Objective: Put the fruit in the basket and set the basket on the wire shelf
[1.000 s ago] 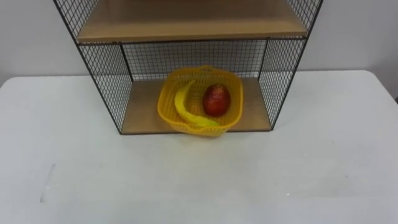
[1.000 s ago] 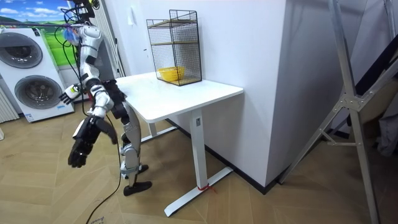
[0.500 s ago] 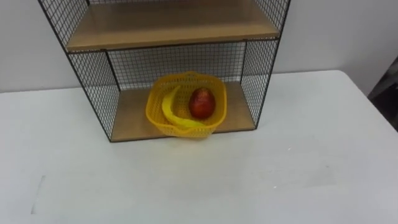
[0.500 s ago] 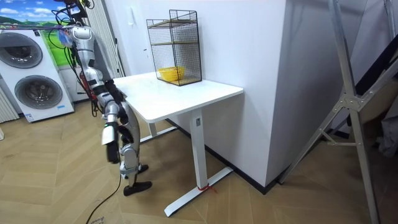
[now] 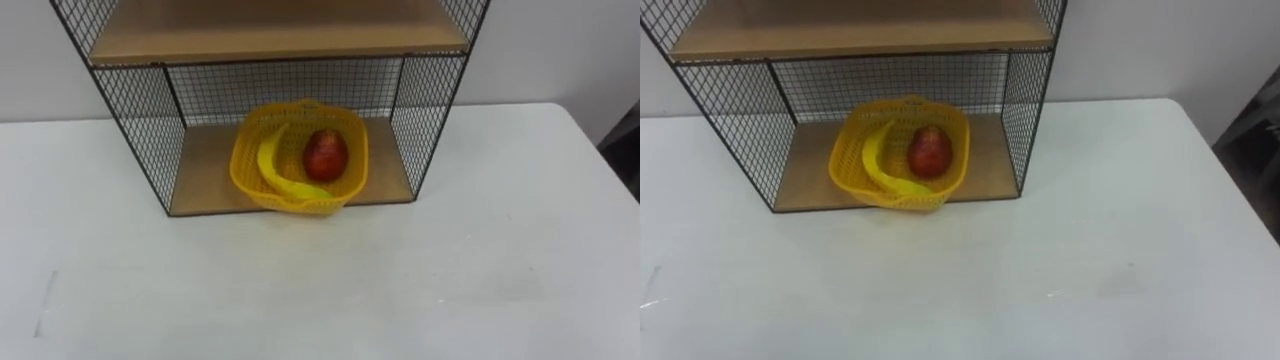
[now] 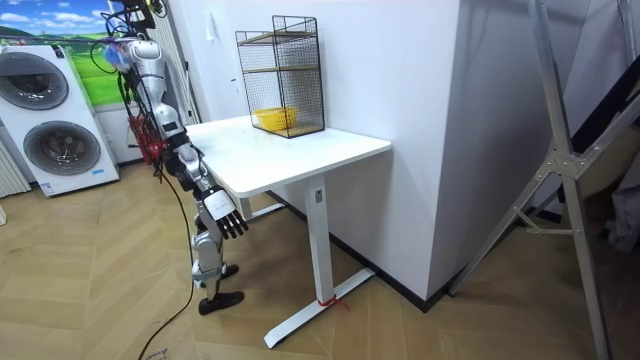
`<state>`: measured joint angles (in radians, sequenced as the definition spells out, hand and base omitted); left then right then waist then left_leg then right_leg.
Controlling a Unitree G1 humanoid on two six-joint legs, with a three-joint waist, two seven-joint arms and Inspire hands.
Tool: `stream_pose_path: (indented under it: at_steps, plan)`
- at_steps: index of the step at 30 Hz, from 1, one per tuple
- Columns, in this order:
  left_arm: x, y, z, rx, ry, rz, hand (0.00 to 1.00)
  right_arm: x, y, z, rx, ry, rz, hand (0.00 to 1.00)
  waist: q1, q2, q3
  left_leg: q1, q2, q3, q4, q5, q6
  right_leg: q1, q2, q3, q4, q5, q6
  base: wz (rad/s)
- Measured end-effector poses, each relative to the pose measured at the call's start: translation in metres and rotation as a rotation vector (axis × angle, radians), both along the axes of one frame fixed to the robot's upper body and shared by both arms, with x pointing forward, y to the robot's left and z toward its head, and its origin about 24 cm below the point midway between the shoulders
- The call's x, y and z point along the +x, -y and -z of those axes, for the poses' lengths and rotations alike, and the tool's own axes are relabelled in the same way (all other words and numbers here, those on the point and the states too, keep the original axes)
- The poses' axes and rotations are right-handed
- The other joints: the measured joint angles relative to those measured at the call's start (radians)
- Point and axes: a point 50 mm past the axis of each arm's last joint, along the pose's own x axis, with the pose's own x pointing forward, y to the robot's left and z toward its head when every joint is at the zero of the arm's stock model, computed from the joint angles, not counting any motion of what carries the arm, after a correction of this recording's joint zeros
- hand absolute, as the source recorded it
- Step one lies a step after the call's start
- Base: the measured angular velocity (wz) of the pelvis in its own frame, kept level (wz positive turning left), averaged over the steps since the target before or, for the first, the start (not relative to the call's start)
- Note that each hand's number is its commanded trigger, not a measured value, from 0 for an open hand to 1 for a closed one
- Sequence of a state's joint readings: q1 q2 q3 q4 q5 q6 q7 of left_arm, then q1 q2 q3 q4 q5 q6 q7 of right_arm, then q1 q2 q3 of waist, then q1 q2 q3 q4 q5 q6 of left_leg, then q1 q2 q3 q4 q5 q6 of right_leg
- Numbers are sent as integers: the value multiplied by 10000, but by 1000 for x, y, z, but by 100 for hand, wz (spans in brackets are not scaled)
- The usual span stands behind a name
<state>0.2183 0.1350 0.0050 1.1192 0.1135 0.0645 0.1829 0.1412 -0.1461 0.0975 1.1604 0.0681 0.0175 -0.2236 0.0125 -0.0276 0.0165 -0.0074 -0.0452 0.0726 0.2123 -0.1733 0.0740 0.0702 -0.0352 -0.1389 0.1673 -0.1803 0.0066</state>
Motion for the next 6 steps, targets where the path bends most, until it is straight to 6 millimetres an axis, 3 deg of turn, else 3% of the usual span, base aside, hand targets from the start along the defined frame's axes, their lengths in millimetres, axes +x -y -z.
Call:
stream_pose_path:
  at_steps: [6]
  plan:
    - [-4, 1, 1, -218, -115, -40, 0, -2, -1, 1, 291, -86, -97, 0, -19, 32, -27, 47, 12, 18, 82, -5, 0, 38, 0, -1, 1, 1, -3, 0]
